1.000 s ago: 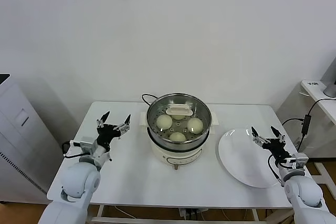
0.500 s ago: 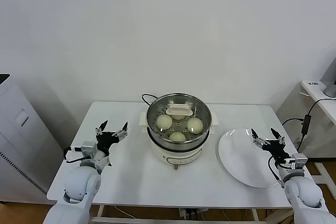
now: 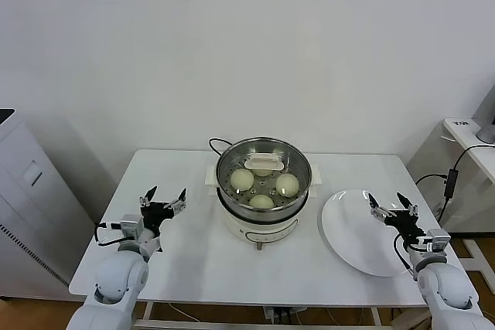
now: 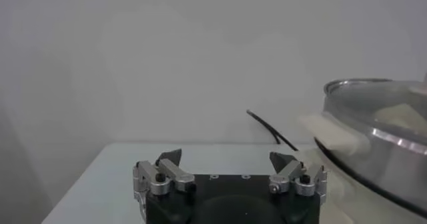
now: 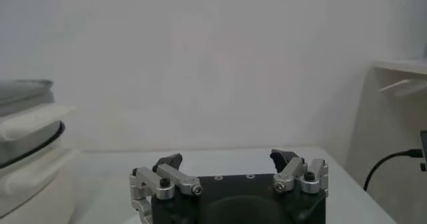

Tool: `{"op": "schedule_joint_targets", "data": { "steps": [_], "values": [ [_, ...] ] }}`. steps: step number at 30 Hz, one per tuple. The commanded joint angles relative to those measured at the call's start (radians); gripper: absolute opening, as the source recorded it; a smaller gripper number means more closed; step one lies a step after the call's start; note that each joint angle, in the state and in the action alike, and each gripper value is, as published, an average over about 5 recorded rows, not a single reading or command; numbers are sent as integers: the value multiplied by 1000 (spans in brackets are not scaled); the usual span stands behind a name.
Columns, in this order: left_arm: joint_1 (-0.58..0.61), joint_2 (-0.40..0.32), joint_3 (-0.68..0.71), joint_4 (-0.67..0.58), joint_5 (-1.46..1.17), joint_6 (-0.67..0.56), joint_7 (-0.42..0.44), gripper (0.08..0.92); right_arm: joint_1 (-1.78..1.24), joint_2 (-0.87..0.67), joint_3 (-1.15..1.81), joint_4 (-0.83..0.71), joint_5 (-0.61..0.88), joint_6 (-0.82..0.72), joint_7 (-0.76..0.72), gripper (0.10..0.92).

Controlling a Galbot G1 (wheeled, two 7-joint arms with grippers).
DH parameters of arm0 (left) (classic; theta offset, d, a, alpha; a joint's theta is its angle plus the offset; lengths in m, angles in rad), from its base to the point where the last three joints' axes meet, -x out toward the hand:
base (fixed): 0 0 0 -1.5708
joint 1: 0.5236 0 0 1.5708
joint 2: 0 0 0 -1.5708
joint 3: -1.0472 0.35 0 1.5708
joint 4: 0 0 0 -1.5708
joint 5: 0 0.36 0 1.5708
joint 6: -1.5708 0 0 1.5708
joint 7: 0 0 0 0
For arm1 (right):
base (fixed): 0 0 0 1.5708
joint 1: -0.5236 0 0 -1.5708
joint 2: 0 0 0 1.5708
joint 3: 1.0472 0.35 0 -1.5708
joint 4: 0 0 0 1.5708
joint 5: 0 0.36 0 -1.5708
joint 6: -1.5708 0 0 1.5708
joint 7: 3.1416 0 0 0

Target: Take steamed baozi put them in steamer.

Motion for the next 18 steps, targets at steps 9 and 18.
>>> {"op": "schedule_joint_targets", "data": {
  "steps": [9,18],
  "values": [
    [-3,-6,-4,13,11,3,5,823,11,-5,-10,-22,-40,-7,-15,823],
    [-4,-8,-4,8,11,9,4,823,11,6,-16,-18,-50,-6,-16,823]
  ]
}}
